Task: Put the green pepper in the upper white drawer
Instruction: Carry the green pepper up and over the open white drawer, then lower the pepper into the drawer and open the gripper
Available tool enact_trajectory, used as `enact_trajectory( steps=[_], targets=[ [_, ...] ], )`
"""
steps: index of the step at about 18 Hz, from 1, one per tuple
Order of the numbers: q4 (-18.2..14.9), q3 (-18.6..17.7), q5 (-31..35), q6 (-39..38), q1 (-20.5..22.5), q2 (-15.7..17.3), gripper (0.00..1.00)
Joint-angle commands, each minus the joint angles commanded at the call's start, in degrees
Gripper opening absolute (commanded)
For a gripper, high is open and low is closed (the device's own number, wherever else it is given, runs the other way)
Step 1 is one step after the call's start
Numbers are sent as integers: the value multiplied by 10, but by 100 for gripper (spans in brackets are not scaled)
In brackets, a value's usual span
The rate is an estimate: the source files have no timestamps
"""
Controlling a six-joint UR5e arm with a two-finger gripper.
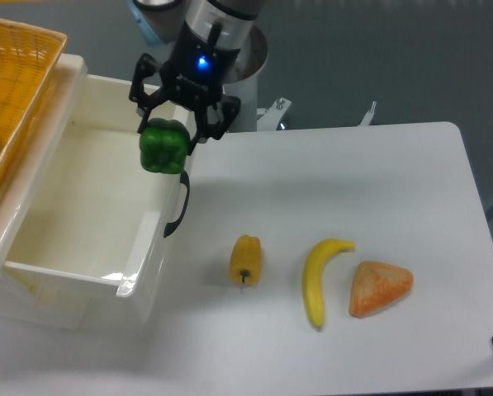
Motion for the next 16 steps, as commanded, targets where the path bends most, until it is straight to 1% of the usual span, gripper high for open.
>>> enact_trajectory(
  steps=[3,4,6,7,8,9,10,12,13,14,15,16],
  targets=[
    [3,-10,1,2,-4,-4,49],
    [5,-15,2,3,-12,-3,50],
    [7,-18,4,5,-21,-5,58],
    [7,-18,4,6,-22,-5,61],
    [7,-18,4,6,-22,-6,61],
    [7,-19,4,6,-27,-7,65],
    [8,-19,4,7,-35,-11,72],
    [8,-20,4,6,-38,-14,73],
    [8,-20,4,7,-39,-16,80],
    [8,-20,4,7,-40,-16,90],
    [8,-19,4,7,-47,-18,93],
    [8,-19,4,7,-50,-18,93]
  ],
)
